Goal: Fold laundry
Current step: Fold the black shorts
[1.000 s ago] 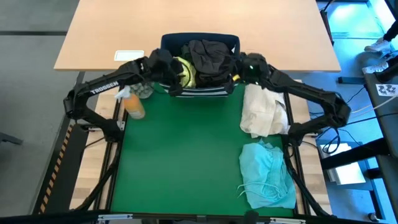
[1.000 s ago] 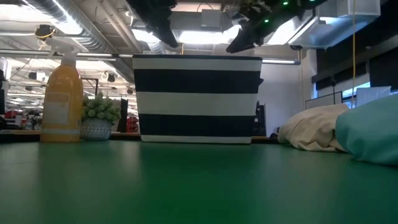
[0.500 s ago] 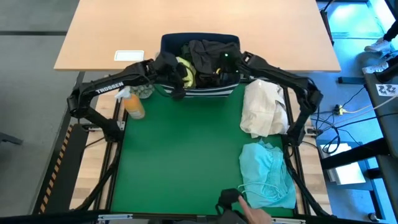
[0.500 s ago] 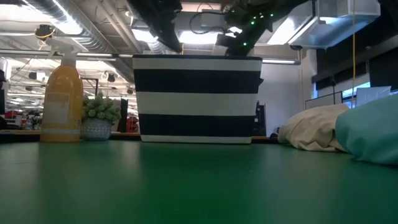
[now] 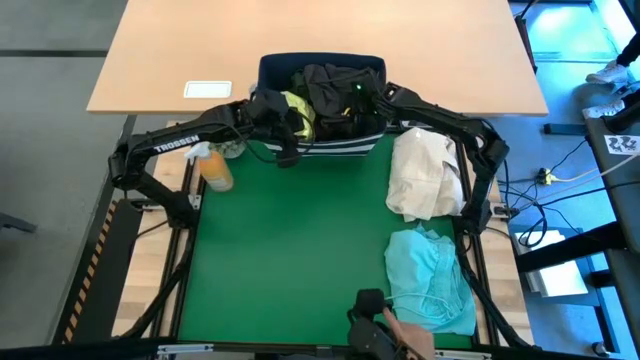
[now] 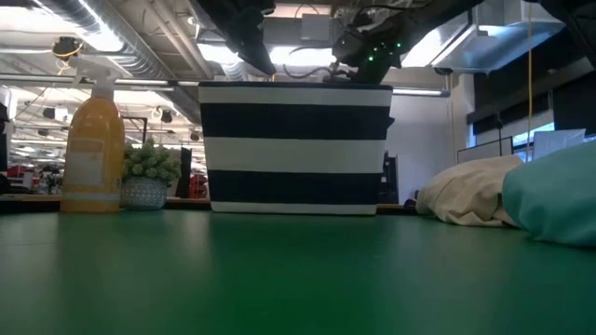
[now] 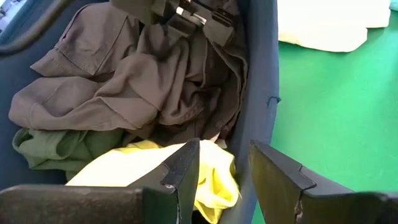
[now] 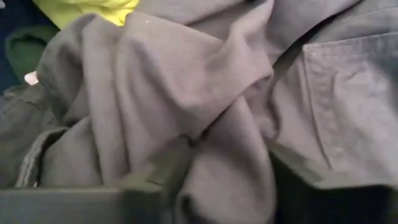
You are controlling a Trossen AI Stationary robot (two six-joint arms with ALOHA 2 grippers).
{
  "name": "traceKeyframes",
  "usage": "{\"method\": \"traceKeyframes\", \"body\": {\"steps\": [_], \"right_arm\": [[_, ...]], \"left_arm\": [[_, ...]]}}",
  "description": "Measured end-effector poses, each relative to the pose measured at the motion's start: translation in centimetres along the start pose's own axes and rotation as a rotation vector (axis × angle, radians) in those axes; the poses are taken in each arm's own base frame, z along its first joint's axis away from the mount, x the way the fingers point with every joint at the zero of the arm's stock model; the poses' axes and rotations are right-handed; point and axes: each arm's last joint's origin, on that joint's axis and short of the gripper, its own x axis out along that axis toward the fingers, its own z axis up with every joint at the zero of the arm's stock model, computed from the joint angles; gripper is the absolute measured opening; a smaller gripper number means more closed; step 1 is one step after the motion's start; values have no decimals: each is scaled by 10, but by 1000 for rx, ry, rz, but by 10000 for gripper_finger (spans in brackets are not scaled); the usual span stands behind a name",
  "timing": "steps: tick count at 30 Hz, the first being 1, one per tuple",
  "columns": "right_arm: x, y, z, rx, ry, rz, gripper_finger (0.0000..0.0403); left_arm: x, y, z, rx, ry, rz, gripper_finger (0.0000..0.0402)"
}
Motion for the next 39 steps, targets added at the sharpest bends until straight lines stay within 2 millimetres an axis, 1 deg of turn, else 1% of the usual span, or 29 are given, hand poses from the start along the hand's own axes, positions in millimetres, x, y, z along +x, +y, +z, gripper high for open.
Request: {"method": "traceKeyframes", "body": {"steps": [3, 4, 5, 8, 11, 13, 15, 17, 19, 21, 24, 26, 29, 33, 36, 39], "right_arm": [[-6, -6, 6, 6, -18, -14, 37], [-10, -10, 9, 15, -33, -25, 20], [-15, -14, 13, 26, -47, -37, 15], [-33, -29, 27, 78, -91, -68, 25], [-59, -44, 43, 106, -146, -95, 11], [-82, -53, 56, 114, -198, -100, 6], [-109, -62, 68, 132, -262, -126, 9], [-139, -66, 80, 133, -323, -145, 9], [-170, -67, 91, 124, -383, -154, 5], [-198, -61, 98, 110, -475, -184, 5], [-239, -47, 99, 74, -588, -196, 5], [-267, -39, 98, 67, -644, -186, 3], [-299, -24, 94, 46, -705, -144, 4], [-330, -1, 88, 2, -753, -27, 2], [-352, 17, 82, -52, -795, 72, 2], [-376, 36, 77, -103, -855, 157, 2]], "left_arm": [[0, 0, 0, 0, 0, 1, 134], [0, 0, 0, 0, 1, 3, 134], [0, 0, 0, 0, 2, 4, 134], [0, 0, -1, 1, 8, 5, 134], [0, 0, -2, 3, 22, 1, 134], [0, -1, -3, 5, 31, -2, 134], [0, -1, -4, 6, 41, -5, 134], [0, -1, -4, 7, 44, -7, 134], [0, -1, -4, 7, 46, -3, 134], [0, -1, -5, 8, 52, 5, 134], [0, -1, -7, 12, 80, 14, 134], [0, -1, -8, 14, 91, 12, 134], [0, -1, -9, 14, 99, 20, 134], [-1, -2, -10, 1, 118, 22, 134], [-1, -2, -13, -39, 142, 16, 134], [-2, -6, -15, -61, 174, 0, 134]]}}
